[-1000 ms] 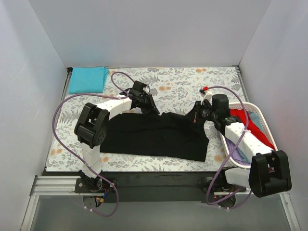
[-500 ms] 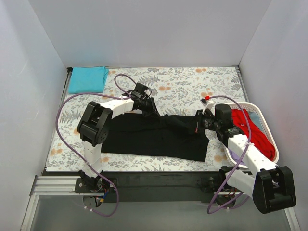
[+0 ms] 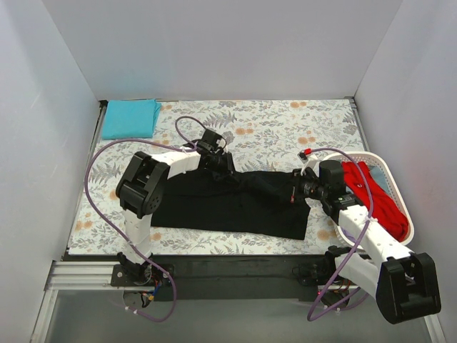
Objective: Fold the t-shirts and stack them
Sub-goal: Fold the tshirt
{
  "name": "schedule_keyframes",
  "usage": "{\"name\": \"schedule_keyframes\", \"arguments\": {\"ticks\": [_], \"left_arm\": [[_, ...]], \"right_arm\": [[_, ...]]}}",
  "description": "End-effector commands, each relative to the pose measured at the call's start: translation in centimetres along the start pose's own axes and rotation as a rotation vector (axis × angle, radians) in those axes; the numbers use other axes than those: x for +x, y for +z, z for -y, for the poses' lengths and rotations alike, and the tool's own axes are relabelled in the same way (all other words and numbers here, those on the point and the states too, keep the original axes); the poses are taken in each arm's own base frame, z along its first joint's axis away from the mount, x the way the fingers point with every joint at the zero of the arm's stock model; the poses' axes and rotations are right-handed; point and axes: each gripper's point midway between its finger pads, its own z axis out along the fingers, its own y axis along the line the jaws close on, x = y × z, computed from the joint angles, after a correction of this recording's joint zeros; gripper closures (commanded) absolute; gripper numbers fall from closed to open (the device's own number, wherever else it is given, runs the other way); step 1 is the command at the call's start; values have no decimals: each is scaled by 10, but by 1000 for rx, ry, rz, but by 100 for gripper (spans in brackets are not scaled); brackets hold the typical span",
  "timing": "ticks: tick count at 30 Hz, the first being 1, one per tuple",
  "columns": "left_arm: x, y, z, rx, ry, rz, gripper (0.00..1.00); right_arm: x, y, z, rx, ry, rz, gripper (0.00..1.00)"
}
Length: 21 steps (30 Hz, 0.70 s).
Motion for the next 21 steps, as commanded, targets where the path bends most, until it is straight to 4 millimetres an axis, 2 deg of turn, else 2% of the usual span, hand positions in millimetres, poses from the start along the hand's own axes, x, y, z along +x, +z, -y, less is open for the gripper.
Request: {"name": "schedule_keyframes", "arguments": {"ticks": [1,4,12,15,18,21], "left_arm": [[10,-17,18,60,55,-12,87],[15,-20,18,65,65,-15,87],[26,-27,19,95,135,-5,87],[30,-27,19,98,168,-8,87],[33,-24,13,82,179,-9,87],[35,-22,9,65,185,-14,87]], "right_arm": [[2,-2,-1,0,-17,9,96],[12,-2,5,27,4,-19,89],[16,-1,13,76,20,-42,64],[6,-3,12,96,16,-26,55],[-7,-4,14,136,11,-9,52],[-20,-6,24,217,29,13,49]]}}
